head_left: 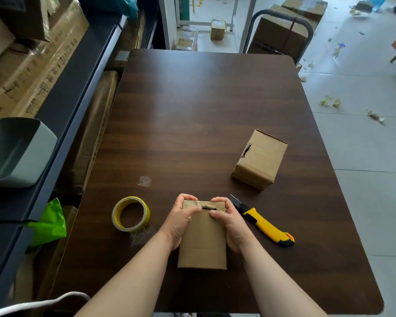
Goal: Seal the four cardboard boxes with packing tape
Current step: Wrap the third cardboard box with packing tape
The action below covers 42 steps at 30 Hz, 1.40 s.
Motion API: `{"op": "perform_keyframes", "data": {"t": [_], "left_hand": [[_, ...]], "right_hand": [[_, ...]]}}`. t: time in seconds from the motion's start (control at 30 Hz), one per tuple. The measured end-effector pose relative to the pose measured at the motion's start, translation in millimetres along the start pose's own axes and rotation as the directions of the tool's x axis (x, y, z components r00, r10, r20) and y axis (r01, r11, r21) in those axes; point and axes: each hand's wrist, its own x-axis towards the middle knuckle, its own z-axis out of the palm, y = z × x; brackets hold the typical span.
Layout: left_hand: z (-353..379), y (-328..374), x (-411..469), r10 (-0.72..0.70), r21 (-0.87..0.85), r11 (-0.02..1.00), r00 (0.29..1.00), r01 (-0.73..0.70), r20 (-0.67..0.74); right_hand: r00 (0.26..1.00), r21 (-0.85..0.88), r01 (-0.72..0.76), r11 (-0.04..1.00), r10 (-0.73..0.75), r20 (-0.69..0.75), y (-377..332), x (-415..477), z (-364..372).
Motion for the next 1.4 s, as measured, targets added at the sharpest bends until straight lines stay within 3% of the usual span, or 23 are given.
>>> {"op": "perform_keyframes", "data": {"t": [0.1,0.17,0.33,0.57,0.73,0.87,0.93,1.0,1.07,1.13,1.23,1.3,1.4], "left_hand": [[5.8,0.6,0.9,0.043,0.067,0.997,0.995,-0.037,-0.085],[7.3,-1.5,2.3,0.107,0.149,0.985,0.987,-0.088,-0.124],[5.3,-5.0,3.6,0.181,0.245,0.958,0.975,-0.146,-0.128],[3.6,-5.7,3.4,0.182,0.260,0.954,0.977,-0.148,-0.112],[-0.8,-0.1,1.0,0.123,0.488,0.870,0.990,-0.071,-0.074],[-20.6,13.8,-11.7,0.323,0.570,0.809,0.918,-0.143,-0.229],[-43.5,18.6,-19.4,0.449,0.702,0.708,0.815,-0.074,-0.367],[-69.7,19.9,-26.7,0.508,0.846,0.511,0.741,0.151,-0.439],[-89.4,18.1,-31.9,0.415,0.908,0.239,0.809,0.343,-0.415],[-101.6,14.9,-33.7,0.299,0.921,0.117,0.871,0.371,-0.389],[-110.1,15.2,-37.5,0.261,0.926,0.159,0.890,0.342,-0.374],[-108.6,22.4,-42.2,0.330,0.920,0.247,0.866,0.304,-0.375],[-103.6,45.3,-46.8,0.423,0.775,0.616,0.772,0.140,-0.475]], "right_hand": [[0.998,0.038,-0.016,0.999,0.018,-0.053,-2.5,-0.4,6.2],[0.994,-0.039,0.003,0.999,-0.007,-0.105,-1.2,0.9,7.2],[0.993,-0.102,0.032,0.994,-0.043,-0.110,2.4,2.2,5.3],[0.994,-0.100,0.013,0.995,-0.024,-0.107,-1.1,-0.4,7.5],[0.996,-0.098,-0.033,0.995,0.025,-0.090,-8.3,-2.7,7.9],[0.990,-0.190,-0.002,0.982,-0.024,-0.137,-18.7,-2.1,9.9],[0.983,-0.272,0.023,0.962,-0.072,-0.170,-26.6,-3.6,13.6],[0.979,-0.329,0.059,0.942,-0.120,-0.166,-33.2,-4.6,17.7],[0.973,-0.376,0.091,0.922,-0.162,-0.163,-38.9,-7.2,24.1],[0.966,-0.435,0.112,0.893,-0.201,-0.163,-42.5,-9.5,31.5],[0.959,-0.489,0.150,0.859,-0.247,-0.140,-47.1,-12.4,43.1],[0.953,-0.518,0.178,0.837,-0.278,-0.122,-49.6,-15.5,51.1],[0.948,-0.592,0.217,0.776,-0.313,-0.063,-53.9,-21.5,65.0]]}}
